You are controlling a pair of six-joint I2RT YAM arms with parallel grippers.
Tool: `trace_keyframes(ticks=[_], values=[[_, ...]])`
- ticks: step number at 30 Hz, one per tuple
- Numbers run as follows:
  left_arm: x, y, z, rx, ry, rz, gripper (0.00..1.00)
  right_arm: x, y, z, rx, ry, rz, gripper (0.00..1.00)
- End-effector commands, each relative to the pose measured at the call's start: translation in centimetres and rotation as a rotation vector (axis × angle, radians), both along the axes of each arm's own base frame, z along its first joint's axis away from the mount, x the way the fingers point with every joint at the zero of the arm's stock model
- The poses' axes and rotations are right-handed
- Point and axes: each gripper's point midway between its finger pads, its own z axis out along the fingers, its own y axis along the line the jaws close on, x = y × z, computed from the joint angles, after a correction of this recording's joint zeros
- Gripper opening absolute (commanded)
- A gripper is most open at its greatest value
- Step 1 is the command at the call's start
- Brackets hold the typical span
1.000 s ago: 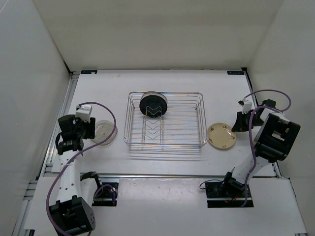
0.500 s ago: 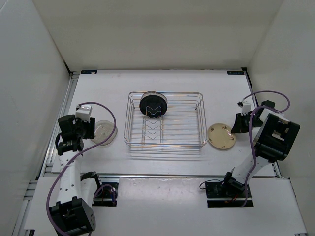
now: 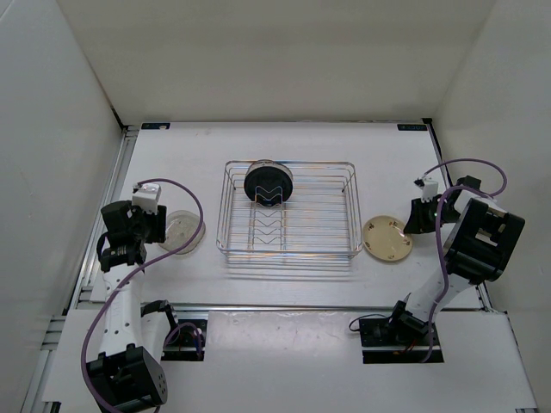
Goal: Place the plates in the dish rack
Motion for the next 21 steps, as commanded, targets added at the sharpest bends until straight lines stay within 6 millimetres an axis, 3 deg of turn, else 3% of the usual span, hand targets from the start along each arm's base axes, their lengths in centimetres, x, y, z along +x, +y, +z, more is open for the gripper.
trace_keyframes(ticks=[1,18,21], values=[[0.0,-0.2,0.8,-0.008,-0.022,-0.011,0.65,-0.7,0.4,-0.2,0.003,0.017,0.029,0.29],[0.1,0.0,1.1,0.0,-0.03,-0.003,0.64,-1.8,0.9,-1.1,0.018,0.073,0.069,0.32],[0.1,0.0,1.1,0.0,-0.03,-0.003,0.64,-1.8,0.9,-1.4,0.022,0.081,0.069,0.23]])
